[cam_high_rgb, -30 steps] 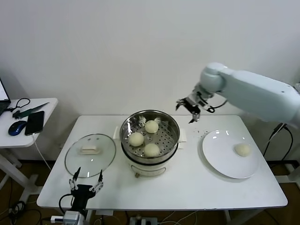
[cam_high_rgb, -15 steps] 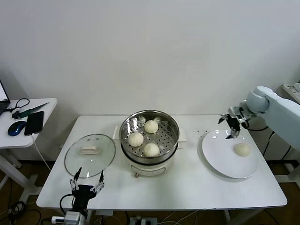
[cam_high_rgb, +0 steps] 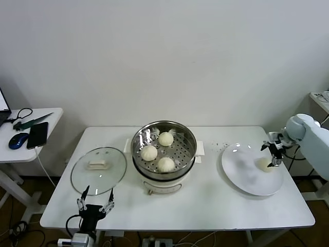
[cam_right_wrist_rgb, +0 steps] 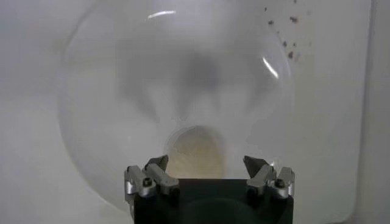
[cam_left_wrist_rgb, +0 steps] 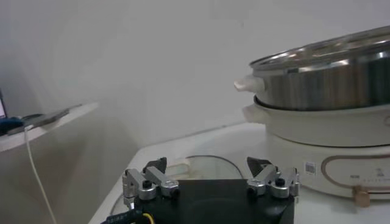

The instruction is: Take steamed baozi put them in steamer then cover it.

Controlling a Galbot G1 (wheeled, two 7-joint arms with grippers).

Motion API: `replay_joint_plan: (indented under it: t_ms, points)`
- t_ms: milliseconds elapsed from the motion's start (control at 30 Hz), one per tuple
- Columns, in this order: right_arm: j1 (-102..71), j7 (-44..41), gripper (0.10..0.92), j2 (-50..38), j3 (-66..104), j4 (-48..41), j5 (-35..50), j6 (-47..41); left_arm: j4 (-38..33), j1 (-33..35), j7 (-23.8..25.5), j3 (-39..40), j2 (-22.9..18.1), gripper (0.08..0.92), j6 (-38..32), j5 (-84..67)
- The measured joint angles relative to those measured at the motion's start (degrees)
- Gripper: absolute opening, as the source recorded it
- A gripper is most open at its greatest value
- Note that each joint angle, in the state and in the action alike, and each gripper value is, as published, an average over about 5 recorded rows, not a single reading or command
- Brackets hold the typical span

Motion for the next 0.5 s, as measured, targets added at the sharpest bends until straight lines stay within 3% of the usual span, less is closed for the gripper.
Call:
replay_joint_plan:
  t_ms: [500]
  points:
    - [-2.16,0.76,0.823,5.4,6.72,-9.93,-6.72,1.88,0.14,0.21,-0.08,0.24,-0.11,0.823,0.06,0.8]
